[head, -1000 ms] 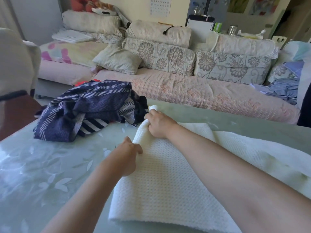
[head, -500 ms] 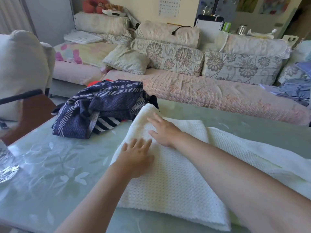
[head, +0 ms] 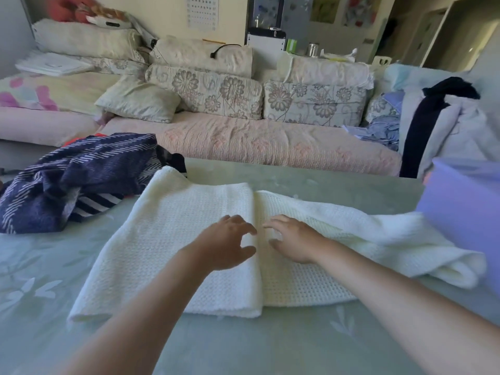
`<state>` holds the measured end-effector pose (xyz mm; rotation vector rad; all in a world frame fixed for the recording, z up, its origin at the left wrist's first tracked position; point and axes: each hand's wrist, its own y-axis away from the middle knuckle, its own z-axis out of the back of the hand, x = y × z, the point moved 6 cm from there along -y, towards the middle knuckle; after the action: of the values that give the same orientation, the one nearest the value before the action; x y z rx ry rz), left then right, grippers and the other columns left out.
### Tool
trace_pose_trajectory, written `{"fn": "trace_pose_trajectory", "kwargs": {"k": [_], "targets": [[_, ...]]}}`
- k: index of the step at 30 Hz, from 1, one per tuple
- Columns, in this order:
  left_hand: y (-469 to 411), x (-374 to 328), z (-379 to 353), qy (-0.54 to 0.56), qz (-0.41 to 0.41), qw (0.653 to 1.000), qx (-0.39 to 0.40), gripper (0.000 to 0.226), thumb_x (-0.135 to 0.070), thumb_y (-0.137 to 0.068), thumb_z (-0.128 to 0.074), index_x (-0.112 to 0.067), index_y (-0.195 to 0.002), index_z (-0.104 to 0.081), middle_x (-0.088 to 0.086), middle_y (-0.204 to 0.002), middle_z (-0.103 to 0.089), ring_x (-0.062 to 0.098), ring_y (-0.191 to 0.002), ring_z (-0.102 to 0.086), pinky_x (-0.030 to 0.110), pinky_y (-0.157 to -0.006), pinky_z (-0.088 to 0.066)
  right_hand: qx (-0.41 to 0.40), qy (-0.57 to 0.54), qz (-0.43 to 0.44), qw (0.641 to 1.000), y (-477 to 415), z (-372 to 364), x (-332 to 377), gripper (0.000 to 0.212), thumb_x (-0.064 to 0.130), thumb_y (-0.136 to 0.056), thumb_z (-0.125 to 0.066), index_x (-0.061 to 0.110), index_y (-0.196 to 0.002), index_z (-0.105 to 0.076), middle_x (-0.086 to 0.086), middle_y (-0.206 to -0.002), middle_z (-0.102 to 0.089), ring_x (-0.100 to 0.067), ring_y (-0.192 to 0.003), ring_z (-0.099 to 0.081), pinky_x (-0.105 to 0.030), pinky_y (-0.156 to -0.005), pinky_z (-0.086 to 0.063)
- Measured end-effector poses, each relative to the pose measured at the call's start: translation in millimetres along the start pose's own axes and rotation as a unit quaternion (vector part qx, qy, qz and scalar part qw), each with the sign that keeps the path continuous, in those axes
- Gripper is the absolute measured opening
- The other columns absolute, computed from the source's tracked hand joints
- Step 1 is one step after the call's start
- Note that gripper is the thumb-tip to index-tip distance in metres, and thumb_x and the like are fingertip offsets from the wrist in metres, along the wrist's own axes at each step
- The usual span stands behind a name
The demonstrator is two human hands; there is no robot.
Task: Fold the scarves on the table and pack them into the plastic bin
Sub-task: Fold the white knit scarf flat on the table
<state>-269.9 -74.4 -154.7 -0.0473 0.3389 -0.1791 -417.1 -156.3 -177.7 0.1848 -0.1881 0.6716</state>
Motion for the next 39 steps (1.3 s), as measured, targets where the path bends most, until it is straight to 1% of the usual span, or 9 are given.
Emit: {"fn": "trace_pose_trajectory", "kwargs": {"k": [3, 9, 17, 20, 24, 27, 32, 35, 39], "targets": [[-1.4, -34.9, -15.8, 0.013, -0.035, 0.996, 0.08, 0.049, -0.056, -0.077, -0.073, -0.039, -0.12, -0.058, -0.01, -0.124, -0.05, 0.01, -0.116, -0.044, 0.035, -0.099, -0.044, 0.029, 0.008, -0.008, 1.0, 40.8, -0.8, -21.3, 0.045, 0.042, -0.091, -0.06, 0.034, -0.134, -0.051, 0.011, -0.141, -0.044, -0.012, -0.127, -0.047, -0.032, -0.105, -0.039], [7.7, -57.5, -54.3, -0.099, -0.035, 0.975, 0.195, 0.072, -0.059, -0.061, -0.083, -0.04, -0.122, -0.049, -0.007, -0.117, -0.038, 0.012, -0.11, -0.031, 0.039, -0.095, -0.047, 0.11, 0.041, -0.008, 0.993, 89.0, -4.1, -34.2, 0.038, 0.047, -0.068, -0.069, 0.038, -0.101, -0.051, 0.01, -0.103, -0.042, -0.013, -0.096, -0.05, -0.035, -0.083, -0.048], [10.5, -67.5, -51.0, -0.089, -0.023, 0.985, 0.146, 0.03, -0.013, -0.08, -0.064, -0.03, -0.104, -0.065, -0.006, -0.103, -0.051, 0.014, -0.101, -0.046, 0.028, -0.083, -0.047, 0.066, 0.057, 0.021, 0.996, 100.1, -14.1, -32.2, 0.019, 0.013, -0.079, -0.059, 0.027, -0.091, -0.057, 0.007, -0.098, -0.056, -0.016, -0.088, -0.054, -0.031, -0.072, -0.046], [14.5, -71.1, -51.7, -0.093, -0.002, 0.974, 0.207, 0.028, -0.015, -0.083, -0.063, -0.031, -0.104, -0.07, -0.011, -0.097, -0.056, 0.01, -0.088, -0.052, 0.023, -0.08, -0.047, 0.131, 0.012, 0.014, 0.991, 108.8, -16.7, -21.7, 0.015, 0.019, -0.08, -0.064, 0.026, -0.093, -0.06, 0.01, -0.092, -0.055, -0.013, -0.085, -0.054, -0.026, -0.064, -0.042], [19.7, -77.4, -54.2, -0.117, 0.011, 0.947, 0.3, 0.025, -0.034, -0.079, -0.065, -0.035, -0.104, -0.071, -0.015, -0.104, -0.063, 0.01, -0.095, -0.059, 0.029, -0.091, -0.051, 0.224, -0.104, 0.022, 0.969, 123.8, -15.9, -12.9, 0.017, 0.032, -0.085, -0.069, 0.029, -0.101, -0.068, 0.013, -0.092, -0.064, -0.009, -0.082, -0.063, -0.027, -0.071, -0.053], [8.7, -84.1, -46.0, -0.048, 0.032, 0.965, 0.257, 0.021, -0.04, -0.086, -0.058, -0.036, -0.102, -0.069, -0.017, -0.106, -0.064, 0.007, -0.098, -0.061, 0.028, -0.09, -0.051, 0.152, -0.2, -0.014, 0.968, 118.7, 4.9, -34.6, 0.016, 0.034, -0.09, -0.063, 0.029, -0.102, -0.071, 0.011, -0.094, -0.07, -0.006, -0.076, -0.069, -0.027, -0.074, -0.057], [-31.9, -113.6, -41.4, -0.003, -0.023, 0.996, 0.087, 0.019, -0.024, -0.094, -0.054, -0.035, -0.101, -0.068, -0.016, -0.104, -0.066, 0.0, -0.085, -0.059, 0.023, -0.079, -0.051, -0.039, -0.1, -0.1, 0.989, 115.0, 51.1, -126.7, 0.021, 0.024, -0.083, -0.056, 0.042, -0.088, -0.065, 0.017, -0.103, -0.064, -0.007, -0.096, -0.061, -0.029, -0.087, -0.051], [-64.6, -138.3, -48.4, 0.016, -0.03, 0.999, 0.031, 0.02, -0.025, -0.094, -0.052, -0.034, -0.101, -0.069, -0.017, -0.104, -0.066, 0.003, -0.09, -0.061, 0.03, -0.082, -0.054, -0.063, -0.013, -0.15, 0.987, 127.4, 63.5, -178.7, 0.025, 0.028, -0.08, -0.063, 0.041, -0.1, -0.061, 0.012, -0.111, -0.053, -0.015, -0.1, -0.06, -0.031, -0.082, -0.049], [-112.0, -177.3, -60.9, 0.017, -0.054, 0.998, -0.015, 0.021, -0.024, -0.091, -0.052, -0.033, -0.102, -0.068, -0.014, -0.105, -0.065, 0.008, -0.096, -0.061, 0.032, -0.085, -0.053, -0.023, 0.098, -0.212, 0.972, 137.9, 63.1, -232.7, 0.058, 0.025, -0.08, -0.065, 0.037, -0.133, -0.046, -0.002, -0.134, -0.037, -0.026, -0.12, -0.053, -0.032, -0.082, -0.041]]}}
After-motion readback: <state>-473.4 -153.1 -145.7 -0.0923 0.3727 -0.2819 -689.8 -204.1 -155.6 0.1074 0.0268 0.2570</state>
